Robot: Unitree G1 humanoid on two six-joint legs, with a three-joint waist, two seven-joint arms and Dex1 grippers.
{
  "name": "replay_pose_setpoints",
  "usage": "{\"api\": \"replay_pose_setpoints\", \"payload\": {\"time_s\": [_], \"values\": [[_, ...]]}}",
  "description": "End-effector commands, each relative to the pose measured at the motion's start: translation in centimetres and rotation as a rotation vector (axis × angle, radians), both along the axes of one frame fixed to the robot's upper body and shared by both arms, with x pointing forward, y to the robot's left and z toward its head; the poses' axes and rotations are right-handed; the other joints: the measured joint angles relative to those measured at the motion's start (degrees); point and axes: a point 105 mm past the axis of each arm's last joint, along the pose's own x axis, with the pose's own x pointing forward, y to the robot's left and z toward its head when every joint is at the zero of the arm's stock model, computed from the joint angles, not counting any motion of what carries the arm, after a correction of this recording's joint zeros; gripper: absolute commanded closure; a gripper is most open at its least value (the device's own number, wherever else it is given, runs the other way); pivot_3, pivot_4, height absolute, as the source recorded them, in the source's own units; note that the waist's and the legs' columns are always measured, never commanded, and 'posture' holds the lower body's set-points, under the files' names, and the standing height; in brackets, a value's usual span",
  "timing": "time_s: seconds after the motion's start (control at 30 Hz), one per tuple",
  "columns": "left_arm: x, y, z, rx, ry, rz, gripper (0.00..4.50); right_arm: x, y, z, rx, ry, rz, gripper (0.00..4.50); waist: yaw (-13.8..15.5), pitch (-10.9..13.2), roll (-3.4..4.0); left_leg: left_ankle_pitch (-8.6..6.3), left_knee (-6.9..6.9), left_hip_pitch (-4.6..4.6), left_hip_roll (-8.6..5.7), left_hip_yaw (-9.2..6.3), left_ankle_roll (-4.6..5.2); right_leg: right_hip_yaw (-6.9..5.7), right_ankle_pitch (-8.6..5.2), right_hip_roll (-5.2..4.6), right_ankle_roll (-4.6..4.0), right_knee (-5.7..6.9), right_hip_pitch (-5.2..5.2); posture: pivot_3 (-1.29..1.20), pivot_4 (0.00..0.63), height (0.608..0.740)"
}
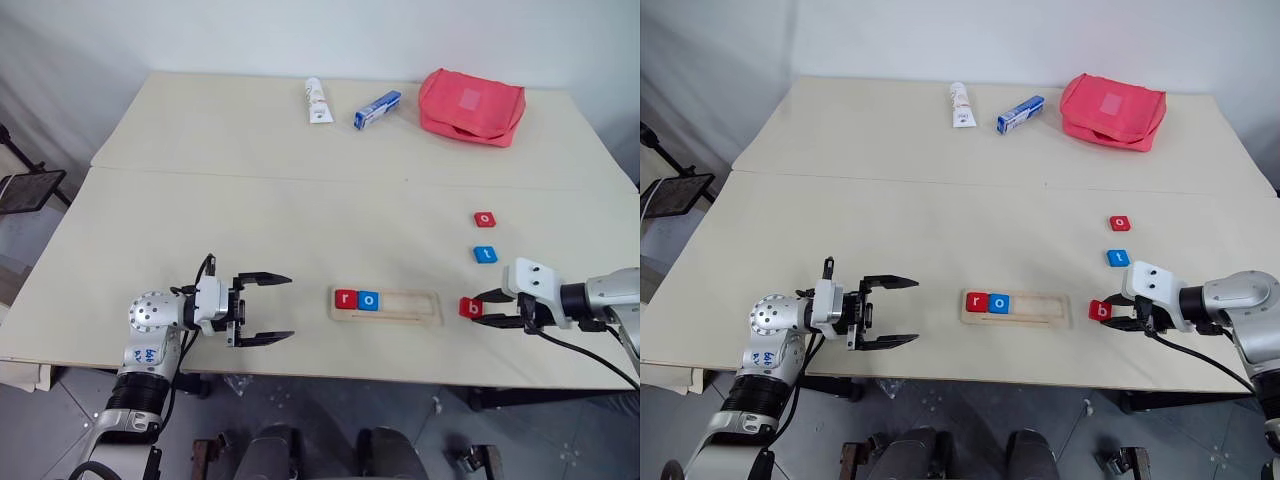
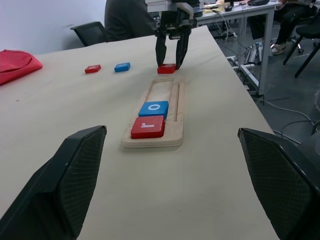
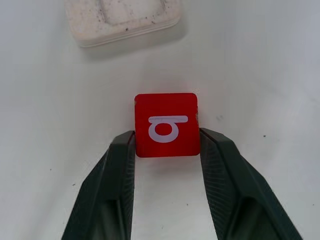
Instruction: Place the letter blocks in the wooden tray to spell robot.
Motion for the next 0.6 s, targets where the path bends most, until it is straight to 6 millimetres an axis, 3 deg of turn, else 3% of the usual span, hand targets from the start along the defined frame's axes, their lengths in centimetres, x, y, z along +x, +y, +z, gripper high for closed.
{"api": "replay_pose_setpoints", "payload": {"time_s": [0.03, 0.17, 0.3, 0.47, 0.6], "values": [[-0.1, 0.0, 0.6, -0.007, -0.029, -0.002, 0.0, 0.6, 0.7, 2.6, 0.024, -0.06, -0.034, 3.04, 0.0, 0.0, 0.0, 0.0, 0.0, 0.0, -0.01, 0.0, 0.0, 0.0, 0.0, -0.01, 0.0, 0.0, -0.01, 0.0, 0.15, 0.74], [0.0, -0.1, 0.5, -0.007, -0.027, -0.004, 0.0, -0.1, 2.5, 5.0, 0.056, -0.034, -0.024, 3.04, 0.1, 0.0, 0.01, 0.0, 0.0, -0.02, -0.01, -0.01, 0.0, 0.0, 0.0, -0.03, 0.0, 0.01, -0.05, 0.0, 0.15, 0.74], [0.1, -0.2, 0.4, -0.009, -0.024, -0.007, 0.0, -0.7, 4.6, 6.0, 0.07, -0.006, 0.009, 3.04, 0.1, 0.0, 0.01, 0.0, 0.0, -0.03, -0.02, -0.03, 0.0, 0.01, 0.0, -0.06, 0.0, 0.01, -0.04, 0.0, 0.15, 0.74], [0.2, -0.5, 0.4, -0.016, -0.027, -0.013, 0.0, -1.1, 8.6, 4.9, 0.055, 0.048, 0.1, 3.04, 0.1, 0.0, 0.0, -0.01, 0.0, -0.04, -0.05, -0.06, 0.0, 0.01, 0.0, -0.09, 0.0, 0.0, -0.04, 0.0, 0.15, 0.74], [0.2, -0.7, 0.4, -0.02, -0.031, -0.014, 0.0, -0.6, 10.2, 4.4, 0.059, 0.056, 0.131, 3.04, 0.1, 0.0, 0.0, -0.01, 0.0, -0.05, -0.06, -0.06, -0.01, -0.01, 0.0, -0.09, 0.0, 0.01, -0.07, 0.0, 0.15, 0.74]]}}
